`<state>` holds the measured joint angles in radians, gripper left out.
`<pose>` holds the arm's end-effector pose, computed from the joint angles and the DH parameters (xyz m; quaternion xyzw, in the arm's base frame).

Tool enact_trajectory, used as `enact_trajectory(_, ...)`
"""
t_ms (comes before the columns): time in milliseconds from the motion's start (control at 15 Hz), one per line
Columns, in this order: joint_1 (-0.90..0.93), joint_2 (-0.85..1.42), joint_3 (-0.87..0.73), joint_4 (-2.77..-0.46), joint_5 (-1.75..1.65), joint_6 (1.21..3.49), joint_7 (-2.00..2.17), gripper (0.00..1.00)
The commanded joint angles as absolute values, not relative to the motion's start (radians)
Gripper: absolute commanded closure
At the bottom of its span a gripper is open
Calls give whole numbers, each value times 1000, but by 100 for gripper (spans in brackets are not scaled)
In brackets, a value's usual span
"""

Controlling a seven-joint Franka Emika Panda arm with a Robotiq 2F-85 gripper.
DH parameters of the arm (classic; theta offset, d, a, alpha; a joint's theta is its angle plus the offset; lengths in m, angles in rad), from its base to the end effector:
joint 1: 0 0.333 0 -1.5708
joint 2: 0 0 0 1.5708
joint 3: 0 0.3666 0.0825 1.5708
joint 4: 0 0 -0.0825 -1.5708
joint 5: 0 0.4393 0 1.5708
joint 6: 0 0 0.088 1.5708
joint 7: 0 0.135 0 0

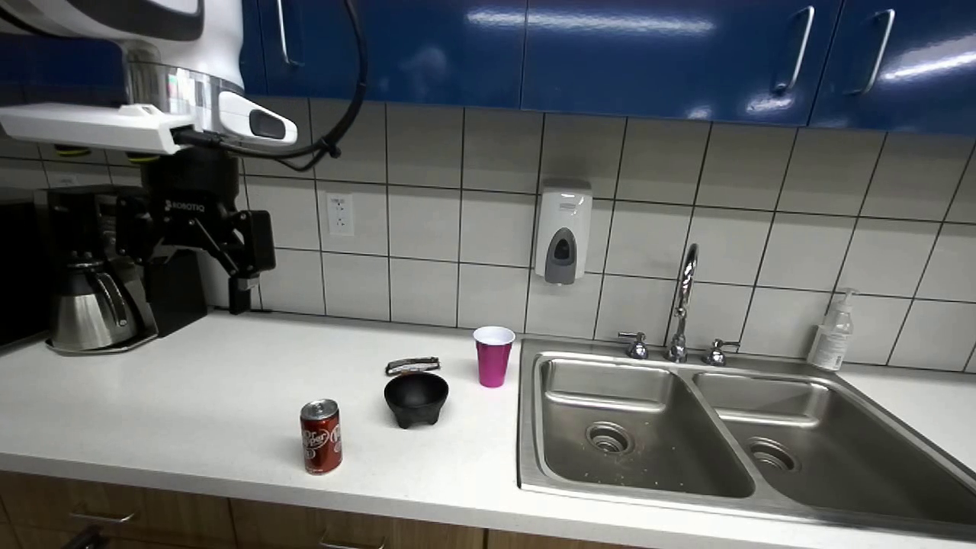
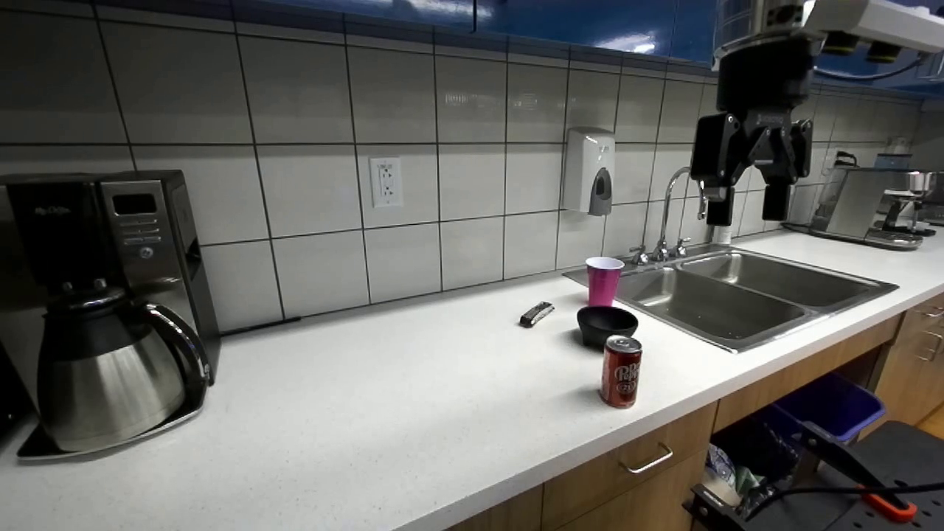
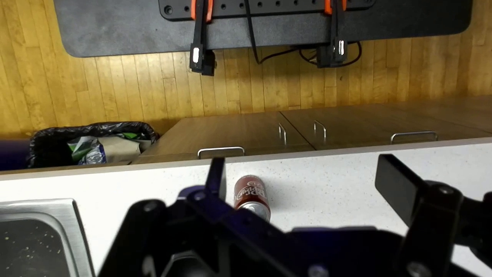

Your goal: Put the metal can into the black bowl

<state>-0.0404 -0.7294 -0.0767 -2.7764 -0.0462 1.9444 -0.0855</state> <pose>0.3171 -0.0383 0.3893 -0.9986 -0.0048 0.0511 0.0092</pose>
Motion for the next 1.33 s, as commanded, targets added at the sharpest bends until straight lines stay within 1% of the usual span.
enact_trajectory(0, -53, -704, -75, -2773, -73, 2023, -97, 0)
enact_trajectory(600, -62, -579, -108, -2774, -101, 2195, -126, 0)
enact_trajectory(1267, -58, -388, -93, -2776, -134, 2337, -124, 0)
